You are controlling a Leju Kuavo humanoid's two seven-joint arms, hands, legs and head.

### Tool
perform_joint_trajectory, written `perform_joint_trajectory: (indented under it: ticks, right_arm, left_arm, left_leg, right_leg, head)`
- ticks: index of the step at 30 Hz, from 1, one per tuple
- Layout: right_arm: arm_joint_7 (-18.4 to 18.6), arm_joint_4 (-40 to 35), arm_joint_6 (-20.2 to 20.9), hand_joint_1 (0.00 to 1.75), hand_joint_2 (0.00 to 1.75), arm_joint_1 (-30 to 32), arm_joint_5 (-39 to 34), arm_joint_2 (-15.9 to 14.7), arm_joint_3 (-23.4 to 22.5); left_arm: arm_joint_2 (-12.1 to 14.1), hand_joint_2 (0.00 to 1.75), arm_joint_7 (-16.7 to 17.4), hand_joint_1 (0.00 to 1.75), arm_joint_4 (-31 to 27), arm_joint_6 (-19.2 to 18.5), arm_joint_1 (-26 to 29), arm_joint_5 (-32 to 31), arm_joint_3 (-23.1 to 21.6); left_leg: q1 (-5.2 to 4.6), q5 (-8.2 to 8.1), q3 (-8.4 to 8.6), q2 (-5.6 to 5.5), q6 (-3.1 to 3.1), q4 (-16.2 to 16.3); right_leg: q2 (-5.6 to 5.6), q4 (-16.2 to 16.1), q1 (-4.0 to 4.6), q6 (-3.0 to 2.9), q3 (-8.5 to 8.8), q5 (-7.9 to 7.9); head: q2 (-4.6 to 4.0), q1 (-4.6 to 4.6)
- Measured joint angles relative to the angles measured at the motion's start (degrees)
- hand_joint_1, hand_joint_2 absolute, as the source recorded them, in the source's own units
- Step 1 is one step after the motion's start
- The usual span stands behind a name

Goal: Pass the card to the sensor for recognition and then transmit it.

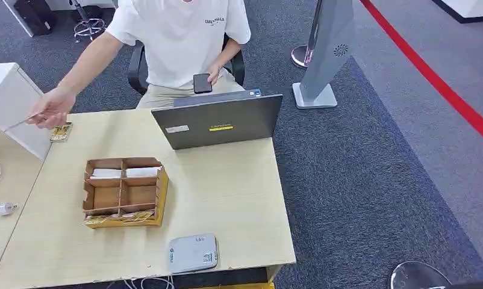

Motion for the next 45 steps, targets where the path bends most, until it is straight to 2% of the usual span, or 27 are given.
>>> perform_joint_trajectory:
  ticks: [16, 18, 36, 41, 42, 43, 45]
  right_arm:
    - [1.1, 0.0, 0.1, 0.0, 1.75, -0.5, 0.4, 0.0, 1.6]
    - [1.0, 0.0, 0.1, 0.0, 1.75, -0.6, 0.3, 0.0, 1.7]
    - [1.4, 0.0, 0.1, 0.0, 1.75, -0.8, -1.9, 0.0, 2.9]
    - [1.6, 0.0, 0.1, 0.0, 1.75, -0.8, -2.5, 0.0, 3.0]
    - [1.6, 0.0, 0.1, 0.0, 1.75, -0.8, -2.5, 0.0, 3.0]
    - [1.6, 0.0, 0.1, 0.0, 1.75, -0.8, -2.5, 0.0, 3.0]
    - [1.6, 0.0, 0.1, 0.0, 1.75, -0.8, -2.5, 0.0, 3.0]
  left_arm:
    - [7.8, 1.75, 11.4, 0.0, 13.0, 1.4, -14.0, -19.6, -18.2]
    - [8.2, 1.75, 11.9, 0.0, 13.4, 1.4, -14.6, -20.3, -18.9]
    - [15.9, 1.75, 25.0, 0.0, 29.4, 3.8, -30.1, -39.1, -38.9]
    - [17.1, 1.75, 27.2, 0.0, 32.4, 4.3, -32.2, -41.5, -42.0]
    - [17.2, 1.75, 27.3, 1.47, 32.8, 4.3, -32.5, -41.7, -42.3]
    - [17.3, 1.75, 27.4, 1.75, 33.2, 4.3, -32.7, -41.8, -42.7]
    - [17.4, 1.75, 27.4, 1.75, 33.8, 4.3, -32.9, -41.9, -43.2]
  left_leg:
    - [0.0, 0.04, -0.01, 0.02, 0.02, 0.0]
    - [0.0, 0.04, -0.01, 0.03, 0.02, 0.0]
    - [0.0, 0.09, -0.02, 0.02, -0.01, 0.0]
    - [0.01, 0.09, -0.02, 0.04, -0.02, 0.0]
    - [0.01, 0.09, -0.03, 0.04, -0.02, 0.0]
    - [0.01, 0.09, -0.03, 0.03, -0.02, 0.0]
    - [0.0, 0.09, -0.03, 0.03, -0.02, 0.0]
  right_leg:
    - [0.03, 0.0, 0.0, -0.02, -0.02, 0.06]
    - [0.03, 0.0, 0.0, -0.02, -0.02, 0.06]
    - [0.04, 0.0, 0.0, -0.04, -0.02, 0.09]
    - [0.06, 0.0, 0.0, -0.07, -0.03, 0.11]
    - [0.05, 0.0, 0.0, -0.07, -0.03, 0.11]
    - [0.05, 0.0, 0.0, -0.07, -0.03, 0.11]
    - [0.05, 0.0, 0.0, -0.07, -0.03, 0.11]
  head:
    - [0.0, 0.0]
    - [0.0, 0.0]
    - [0.0, 0.0]
    - [0.0, 0.0]
    - [0.0, 0.0]
    - [0.0, 0.0]
    - [0.0, 0.0]
